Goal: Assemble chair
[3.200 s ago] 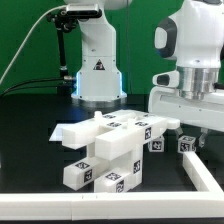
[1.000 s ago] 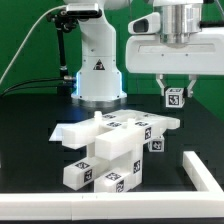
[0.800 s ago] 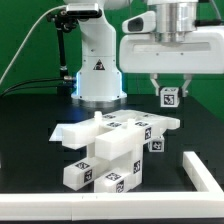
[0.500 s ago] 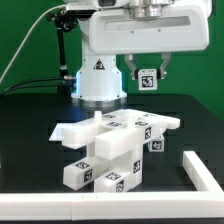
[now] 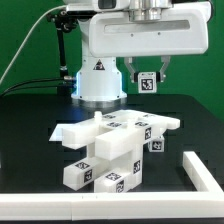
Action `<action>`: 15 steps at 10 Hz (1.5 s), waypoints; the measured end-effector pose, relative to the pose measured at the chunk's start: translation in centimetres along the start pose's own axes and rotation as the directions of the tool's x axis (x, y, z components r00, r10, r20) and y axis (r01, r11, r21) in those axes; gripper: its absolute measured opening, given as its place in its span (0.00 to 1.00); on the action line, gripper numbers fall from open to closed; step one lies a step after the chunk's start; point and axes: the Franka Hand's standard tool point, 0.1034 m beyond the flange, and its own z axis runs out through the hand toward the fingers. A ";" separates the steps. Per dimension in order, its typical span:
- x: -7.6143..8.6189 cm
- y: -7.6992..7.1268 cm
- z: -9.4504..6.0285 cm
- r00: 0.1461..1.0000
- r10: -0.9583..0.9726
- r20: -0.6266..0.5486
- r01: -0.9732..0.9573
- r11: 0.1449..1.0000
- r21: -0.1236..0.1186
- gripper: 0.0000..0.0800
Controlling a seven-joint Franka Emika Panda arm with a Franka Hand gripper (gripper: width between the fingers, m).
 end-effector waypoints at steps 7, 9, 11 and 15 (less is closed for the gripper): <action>3.8 3.4 -0.3 0.996 -0.091 0.003 0.091 0.996 -0.019 0.36; 4.8 3.4 0.0 0.990 -0.136 -0.024 0.135 0.990 -0.043 0.36; 6.4 3.4 0.5 0.981 -0.188 -0.039 0.185 0.980 -0.072 0.36; 6.4 2.9 2.0 0.980 -0.191 -0.046 0.187 0.979 -0.083 0.36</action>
Offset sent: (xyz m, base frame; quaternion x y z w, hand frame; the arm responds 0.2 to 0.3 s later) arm 0.0240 -0.0116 0.0075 0.0152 -0.0262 -0.0214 0.9993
